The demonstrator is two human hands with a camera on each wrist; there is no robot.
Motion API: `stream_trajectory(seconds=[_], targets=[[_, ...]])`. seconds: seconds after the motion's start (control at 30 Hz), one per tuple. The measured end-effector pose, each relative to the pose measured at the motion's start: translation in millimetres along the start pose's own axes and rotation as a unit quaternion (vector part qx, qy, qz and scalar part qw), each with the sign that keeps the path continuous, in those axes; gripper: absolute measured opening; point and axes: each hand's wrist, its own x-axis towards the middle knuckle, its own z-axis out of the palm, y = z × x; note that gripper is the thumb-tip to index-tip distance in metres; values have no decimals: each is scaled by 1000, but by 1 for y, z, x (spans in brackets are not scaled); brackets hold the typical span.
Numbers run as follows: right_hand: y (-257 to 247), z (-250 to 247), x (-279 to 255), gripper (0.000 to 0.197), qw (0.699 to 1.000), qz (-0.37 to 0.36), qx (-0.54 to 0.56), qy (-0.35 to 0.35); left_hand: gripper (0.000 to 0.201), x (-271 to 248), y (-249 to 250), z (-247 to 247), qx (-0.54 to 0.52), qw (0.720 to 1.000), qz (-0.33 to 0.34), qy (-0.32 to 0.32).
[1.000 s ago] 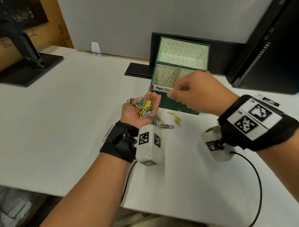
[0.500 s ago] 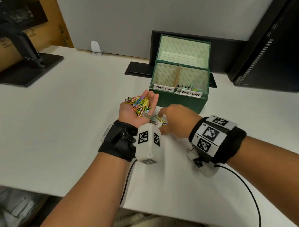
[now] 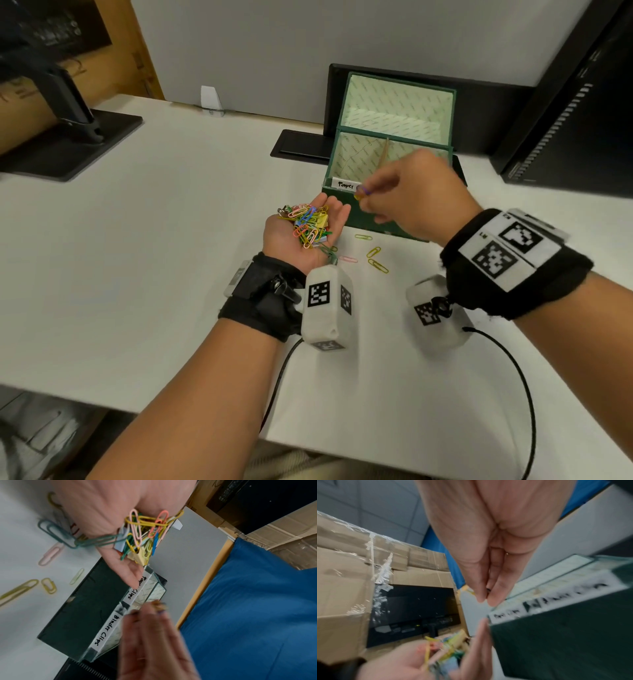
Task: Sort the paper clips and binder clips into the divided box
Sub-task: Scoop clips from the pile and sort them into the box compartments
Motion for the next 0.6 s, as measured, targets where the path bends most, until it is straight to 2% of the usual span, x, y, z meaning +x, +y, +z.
stream_trajectory(seconds=[0.1,0.2,0.37,0.47,0.6], targets=[[-25,-1,1,17,993,-107,-32,32,46,2,-5,-2,5,1000,-6,-13],[-40,9,2,24,984,-156,-87,-10,39,0,-11,-2,20,999,-15,-41],[-36,17,7,27,972,-159,-160,-69,32,-4,-18,1,19,997,-10,-71],[-32,7,6,26,979,-160,-128,-21,27,-3,-16,2,9,998,-25,-65],[-32,-17,2,15,987,-143,-39,55,43,1,-13,1,22,999,-24,-27]])
